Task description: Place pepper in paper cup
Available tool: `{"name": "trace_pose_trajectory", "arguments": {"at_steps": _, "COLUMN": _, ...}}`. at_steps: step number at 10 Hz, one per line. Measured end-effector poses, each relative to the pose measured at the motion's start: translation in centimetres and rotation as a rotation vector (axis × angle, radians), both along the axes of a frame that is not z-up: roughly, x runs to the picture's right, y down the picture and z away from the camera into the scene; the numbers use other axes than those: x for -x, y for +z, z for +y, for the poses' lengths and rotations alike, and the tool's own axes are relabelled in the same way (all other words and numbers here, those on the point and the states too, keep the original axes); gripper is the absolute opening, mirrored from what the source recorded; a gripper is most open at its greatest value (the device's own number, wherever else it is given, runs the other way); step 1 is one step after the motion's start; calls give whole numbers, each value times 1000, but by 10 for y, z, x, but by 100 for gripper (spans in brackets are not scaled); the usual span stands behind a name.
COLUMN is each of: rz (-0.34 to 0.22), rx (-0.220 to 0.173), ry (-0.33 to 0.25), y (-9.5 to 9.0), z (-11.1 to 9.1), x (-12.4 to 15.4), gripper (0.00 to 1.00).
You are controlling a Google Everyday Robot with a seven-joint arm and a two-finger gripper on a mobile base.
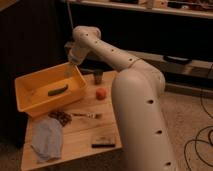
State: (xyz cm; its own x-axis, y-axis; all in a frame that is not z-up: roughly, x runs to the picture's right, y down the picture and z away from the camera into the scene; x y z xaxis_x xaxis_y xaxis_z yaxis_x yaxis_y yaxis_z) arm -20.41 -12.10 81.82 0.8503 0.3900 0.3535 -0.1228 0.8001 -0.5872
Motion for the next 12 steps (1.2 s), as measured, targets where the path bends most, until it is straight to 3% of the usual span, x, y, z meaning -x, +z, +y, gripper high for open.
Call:
{"name": "trace_pose_trajectory", "arguments": {"at_steps": 2, "rz": 6, "rx": -22, "ry": -16, "y": 2, "z": 2, "x": 0, "gripper": 65}}
{"name": "trace_pose_trajectory", "arguments": {"at_steps": 4, "rz": 16, "rx": -138, "ry": -87, "y": 4, "z": 7, "x": 2, "gripper": 65}}
{"name": "trace_pose_trajectory", "arguments": {"at_steps": 5, "rz": 32, "rx": -222, "ry": -148, "y": 7, "z": 10, "x": 8, "gripper": 65}}
{"name": "trace_pose_trajectory", "arguments": {"at_steps": 6, "rz": 36, "rx": -248, "ry": -168, "y": 10, "z": 12, "x": 17, "gripper": 65}}
{"name": "trace_pose_trajectory", "arguments": {"at_steps": 8, "rz": 20, "rx": -269, "ry": -189, "y": 24, "z": 10, "x": 32, "gripper": 65}}
{"name": "trace_pose_trajectory", "arguments": {"at_steps": 10, "rz": -30, "rx": -247, "ry": -205, "y": 41, "z": 3, "x": 42, "gripper": 65}}
{"name": "trace_pose_trajectory", "arguments": {"at_steps": 12, "rz": -56, "rx": -222, "ry": -242, "y": 52, "z": 9, "x": 55, "gripper": 65}}
